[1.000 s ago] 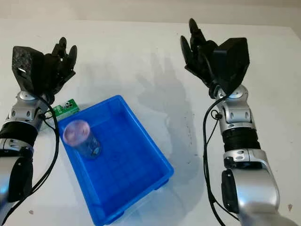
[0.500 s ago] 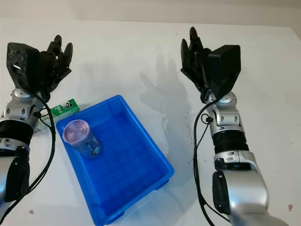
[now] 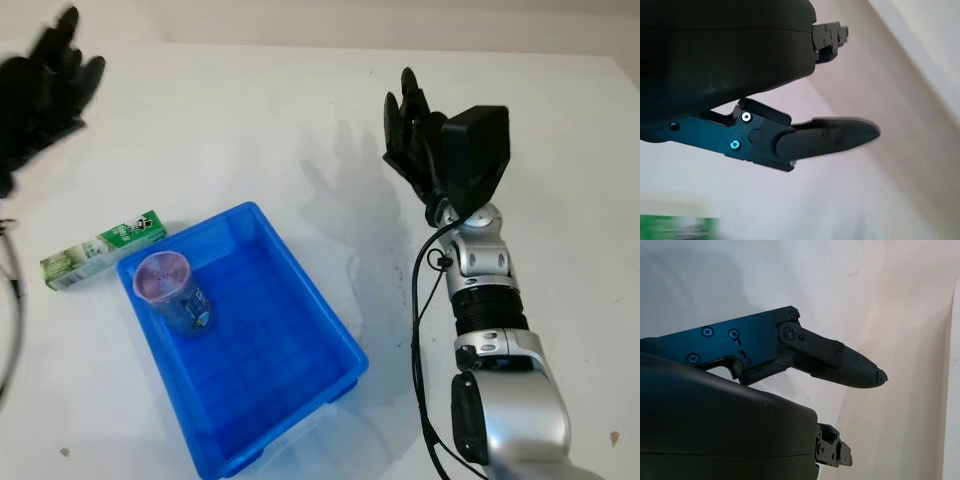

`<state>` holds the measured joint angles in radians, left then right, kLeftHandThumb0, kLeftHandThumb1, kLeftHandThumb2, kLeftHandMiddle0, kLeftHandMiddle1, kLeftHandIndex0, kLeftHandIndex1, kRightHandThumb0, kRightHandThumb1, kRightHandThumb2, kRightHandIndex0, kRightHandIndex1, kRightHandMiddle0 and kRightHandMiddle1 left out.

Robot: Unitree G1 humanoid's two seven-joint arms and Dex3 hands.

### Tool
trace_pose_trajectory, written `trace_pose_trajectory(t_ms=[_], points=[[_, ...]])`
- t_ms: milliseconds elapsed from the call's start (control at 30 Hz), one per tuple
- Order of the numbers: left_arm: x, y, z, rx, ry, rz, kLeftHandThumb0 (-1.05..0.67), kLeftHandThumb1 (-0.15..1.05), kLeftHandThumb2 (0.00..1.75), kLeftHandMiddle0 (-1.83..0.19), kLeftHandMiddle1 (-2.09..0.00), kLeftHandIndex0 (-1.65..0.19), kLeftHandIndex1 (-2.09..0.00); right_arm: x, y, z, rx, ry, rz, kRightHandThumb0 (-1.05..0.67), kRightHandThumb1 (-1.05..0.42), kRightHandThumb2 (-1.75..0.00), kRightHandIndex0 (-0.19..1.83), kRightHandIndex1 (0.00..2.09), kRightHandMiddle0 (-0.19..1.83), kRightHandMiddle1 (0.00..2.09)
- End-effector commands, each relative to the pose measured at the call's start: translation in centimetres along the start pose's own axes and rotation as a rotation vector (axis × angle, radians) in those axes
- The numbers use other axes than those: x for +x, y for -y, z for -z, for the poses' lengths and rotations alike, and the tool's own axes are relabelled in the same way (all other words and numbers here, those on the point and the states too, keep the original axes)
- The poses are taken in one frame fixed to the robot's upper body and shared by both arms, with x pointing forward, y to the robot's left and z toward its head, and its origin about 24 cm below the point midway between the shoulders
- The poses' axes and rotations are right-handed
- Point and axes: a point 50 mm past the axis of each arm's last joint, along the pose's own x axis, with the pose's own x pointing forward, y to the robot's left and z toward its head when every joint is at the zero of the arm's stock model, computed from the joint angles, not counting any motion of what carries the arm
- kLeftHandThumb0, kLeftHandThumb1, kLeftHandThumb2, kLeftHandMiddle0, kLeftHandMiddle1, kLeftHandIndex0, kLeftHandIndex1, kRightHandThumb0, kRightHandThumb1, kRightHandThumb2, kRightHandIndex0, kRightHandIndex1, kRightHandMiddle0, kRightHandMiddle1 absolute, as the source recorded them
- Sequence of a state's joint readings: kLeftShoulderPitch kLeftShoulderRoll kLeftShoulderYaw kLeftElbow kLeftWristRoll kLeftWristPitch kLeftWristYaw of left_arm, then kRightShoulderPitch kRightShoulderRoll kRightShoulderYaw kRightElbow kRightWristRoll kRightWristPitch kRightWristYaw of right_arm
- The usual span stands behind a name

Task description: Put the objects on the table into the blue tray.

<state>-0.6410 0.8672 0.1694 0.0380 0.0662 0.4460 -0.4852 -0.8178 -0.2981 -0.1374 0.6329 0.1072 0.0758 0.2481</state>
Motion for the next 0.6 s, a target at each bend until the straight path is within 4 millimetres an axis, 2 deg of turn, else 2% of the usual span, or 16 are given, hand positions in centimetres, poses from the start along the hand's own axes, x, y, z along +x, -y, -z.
trace_pose_trajectory(t_ms=[0,100,167,267,333,367,433,567], points=[[-1.4,-0.8,-0.6,0.075,-0.044,-0.001,-0.66,1.05,0.24,0.03,-0.05,0.03,-0.07,-0.1,0.1,0.0,0.010,0.003,-0.002,-0.66,-1.05,-0.79,-0.19,0.00,-0.19,0.00],[-2.8,-1.8,-0.3,0.104,-0.144,-0.003,-0.68,1.04,0.13,0.03,-0.05,0.02,-0.07,0.0,-0.1,0.0,0.013,-0.004,-0.008,-0.66,-1.05,-0.79,-0.19,0.00,-0.19,0.00],[-3.8,-2.4,0.0,0.135,-0.197,0.008,-0.63,1.02,0.09,0.03,-0.05,0.03,-0.06,0.1,-0.3,0.0,0.014,-0.005,-0.013,-0.66,-1.05,-0.78,-0.19,0.00,-0.19,0.00],[-4.5,-2.6,0.7,0.186,-0.234,0.038,-0.61,1.02,0.07,-0.01,-0.07,-0.02,-0.08,0.2,-0.4,-0.1,0.008,-0.003,-0.015,-0.66,-1.05,-0.77,-0.19,0.00,-0.19,0.00],[-4.5,-2.2,1.6,0.143,-0.268,0.088,-0.61,1.00,0.06,-0.03,-0.07,-0.03,-0.08,0.3,-0.3,-0.2,0.005,-0.002,-0.014,-0.67,-1.05,-0.77,-0.19,0.00,-0.19,0.00],[-4.4,-2.0,2.0,0.115,-0.282,0.117,-0.61,0.98,0.05,0.05,-0.04,0.05,-0.04,0.3,-0.3,-0.2,0.004,-0.001,-0.014,-0.67,-1.05,-0.77,-0.19,0.00,-0.19,0.00],[-4.2,-1.3,2.9,0.086,-0.316,0.175,-0.62,0.97,0.04,0.08,-0.02,0.09,-0.02,0.3,-0.2,-0.2,0.007,0.001,-0.015,-0.67,-1.05,-0.76,-0.19,0.00,-0.19,0.00],[-3.7,0.2,4.8,0.116,-0.385,0.250,-0.63,0.96,0.05,0.11,-0.03,0.11,-0.02,0.2,0.0,-0.5,0.007,0.007,-0.018,-0.66,-1.05,-0.76,-0.19,0.00,-0.19,0.00]])
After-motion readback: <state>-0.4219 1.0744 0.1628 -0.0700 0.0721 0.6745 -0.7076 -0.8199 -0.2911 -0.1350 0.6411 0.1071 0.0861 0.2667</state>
